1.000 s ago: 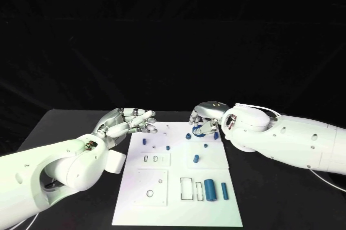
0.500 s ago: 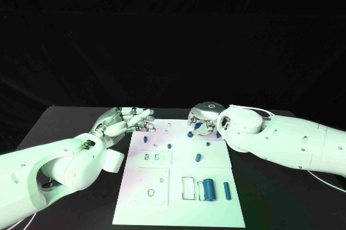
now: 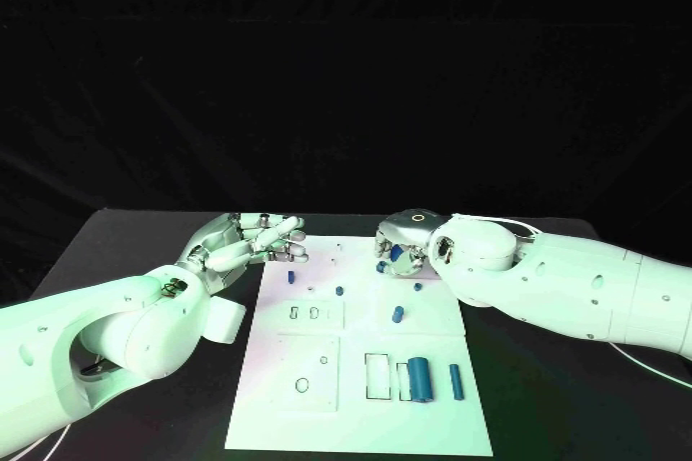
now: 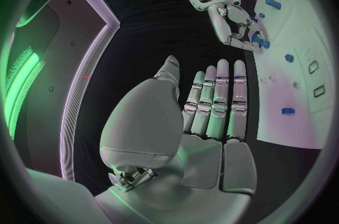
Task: Assemble the parts on the task board
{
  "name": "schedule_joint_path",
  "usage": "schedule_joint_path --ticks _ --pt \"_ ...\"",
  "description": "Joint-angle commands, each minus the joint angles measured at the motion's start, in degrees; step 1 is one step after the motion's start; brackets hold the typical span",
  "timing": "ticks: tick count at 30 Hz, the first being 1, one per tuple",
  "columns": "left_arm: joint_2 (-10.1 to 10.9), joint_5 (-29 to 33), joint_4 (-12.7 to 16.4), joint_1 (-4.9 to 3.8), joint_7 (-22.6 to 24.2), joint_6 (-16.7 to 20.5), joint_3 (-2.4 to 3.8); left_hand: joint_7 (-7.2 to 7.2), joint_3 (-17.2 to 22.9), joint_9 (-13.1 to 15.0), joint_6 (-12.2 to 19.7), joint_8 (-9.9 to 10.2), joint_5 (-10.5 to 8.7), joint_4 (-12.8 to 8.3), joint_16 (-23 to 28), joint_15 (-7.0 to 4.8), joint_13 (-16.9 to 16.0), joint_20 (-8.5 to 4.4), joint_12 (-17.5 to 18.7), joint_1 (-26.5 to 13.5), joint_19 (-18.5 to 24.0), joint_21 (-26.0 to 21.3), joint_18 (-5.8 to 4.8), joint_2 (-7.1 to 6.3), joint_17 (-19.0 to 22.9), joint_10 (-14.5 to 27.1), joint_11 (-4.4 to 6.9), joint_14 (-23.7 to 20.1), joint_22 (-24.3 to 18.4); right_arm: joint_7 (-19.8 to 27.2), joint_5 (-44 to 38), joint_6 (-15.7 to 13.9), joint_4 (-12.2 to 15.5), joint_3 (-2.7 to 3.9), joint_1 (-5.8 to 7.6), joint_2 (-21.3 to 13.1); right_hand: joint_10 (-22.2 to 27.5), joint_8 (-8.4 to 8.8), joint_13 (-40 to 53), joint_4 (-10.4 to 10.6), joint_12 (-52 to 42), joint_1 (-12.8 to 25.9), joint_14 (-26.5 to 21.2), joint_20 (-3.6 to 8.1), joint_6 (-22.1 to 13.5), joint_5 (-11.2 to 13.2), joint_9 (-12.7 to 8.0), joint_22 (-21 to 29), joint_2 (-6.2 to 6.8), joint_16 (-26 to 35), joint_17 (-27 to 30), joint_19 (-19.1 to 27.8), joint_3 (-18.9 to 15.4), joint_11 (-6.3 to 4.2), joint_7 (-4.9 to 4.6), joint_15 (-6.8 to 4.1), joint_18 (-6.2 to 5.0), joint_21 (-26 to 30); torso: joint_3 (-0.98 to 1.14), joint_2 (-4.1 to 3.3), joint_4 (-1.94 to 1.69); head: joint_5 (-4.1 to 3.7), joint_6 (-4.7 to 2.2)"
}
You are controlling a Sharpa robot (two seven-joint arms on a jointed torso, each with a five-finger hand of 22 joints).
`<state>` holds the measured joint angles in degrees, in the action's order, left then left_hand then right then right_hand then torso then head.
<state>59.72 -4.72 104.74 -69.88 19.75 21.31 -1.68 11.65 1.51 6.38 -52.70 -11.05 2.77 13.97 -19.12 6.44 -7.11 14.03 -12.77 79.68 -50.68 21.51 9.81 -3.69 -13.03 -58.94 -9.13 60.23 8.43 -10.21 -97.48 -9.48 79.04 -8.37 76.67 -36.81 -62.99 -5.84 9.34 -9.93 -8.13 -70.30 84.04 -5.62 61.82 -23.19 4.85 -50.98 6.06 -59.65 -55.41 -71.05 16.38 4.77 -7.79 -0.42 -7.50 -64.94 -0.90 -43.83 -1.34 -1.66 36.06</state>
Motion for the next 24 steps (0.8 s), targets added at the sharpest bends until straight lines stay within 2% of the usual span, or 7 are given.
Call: schedule_joint_path --ticks 1,9,13,24 --pt "0.0 0.4 0.1 -0.16 0.1 -0.1 0.09 0.44 -0.3 -0.1 0.1 0.2 0.05 0.0 0.3 -0.11 0.1 0.08 0.3 0.1 0.3 -0.3 0.62 0.46 0.0 0.4 0.17 -0.4 -0.1 0.3 -1.1 1.7 -0.3 -0.01 -0.15 0.3 0.4 0.05 0.1 0.1 -0.4 -0.6 1.3 -0.15 0.2 -0.1 0.1 -0.7 0.16 -0.7 -0.7 -0.5 0.4 0.08 -0.31 0.27 0.56 -0.6 0.0 -0.18 -0.08 0.09 0.0" --pt "0.2 0.4 0.1 -0.22 0.0 0.0 0.13 0.47 -0.3 -0.1 0.1 0.2 0.05 0.0 0.3 -0.1 0.1 0.09 0.3 0.1 0.3 -0.3 0.62 0.5 -0.1 0.4 0.15 -0.4 -0.1 0.6 -1.0 1.6 -0.6 -0.02 -0.34 0.6 0.4 0.01 0.1 0.4 -0.8 -0.8 1.6 -0.23 0.5 -0.1 0.1 -3.2 0.05 -3.3 -3.1 -1.3 1.0 0.12 -0.38 0.36 0.87 -2.3 -0.06 -0.37 -0.05 0.3 0.18" --pt "0.2 0.5 0.0 -0.25 -0.1 0.0 0.14 0.53 -0.3 -0.1 0.1 0.3 0.06 0.0 0.4 -0.08 0.1 0.1 0.3 0.0 0.3 -0.4 0.63 0.56 -0.1 0.5 0.11 -0.4 -0.1 0.7 -1.0 1.5 -0.6 -0.02 -0.36 0.6 0.2 -0.06 0.2 0.6 -1.1 -0.8 1.7 -0.24 0.7 0.1 0.2 -4.6 -0.1 -4.6 -4.3 -1.6 1.4 0.08 -0.36 0.37 1.03 -3.3 -0.02 -0.48 -0.03 0.43 0.17" --pt "0.2 0.7 -0.1 -0.29 -0.4 -0.1 0.14 0.67 -0.4 -0.1 0.2 0.4 0.06 0.1 0.4 -0.03 0.1 0.14 0.4 0.0 0.3 -0.4 0.65 0.83 -0.1 0.6 0.01 -0.3 -0.1 1.3 -0.7 0.6 -0.7 -0.02 -0.37 0.8 -1.1 -0.53 0.1 1.5 -1.9 -1.4 1.7 0.01 2.2 2.1 0.7 -8.0 -1.37 -7.0 -6.2 -2.6 3.9 -0.43 0.24 0.05 1.44 -5.7 -0.07 -0.64 -0.03 0.54 0.23"
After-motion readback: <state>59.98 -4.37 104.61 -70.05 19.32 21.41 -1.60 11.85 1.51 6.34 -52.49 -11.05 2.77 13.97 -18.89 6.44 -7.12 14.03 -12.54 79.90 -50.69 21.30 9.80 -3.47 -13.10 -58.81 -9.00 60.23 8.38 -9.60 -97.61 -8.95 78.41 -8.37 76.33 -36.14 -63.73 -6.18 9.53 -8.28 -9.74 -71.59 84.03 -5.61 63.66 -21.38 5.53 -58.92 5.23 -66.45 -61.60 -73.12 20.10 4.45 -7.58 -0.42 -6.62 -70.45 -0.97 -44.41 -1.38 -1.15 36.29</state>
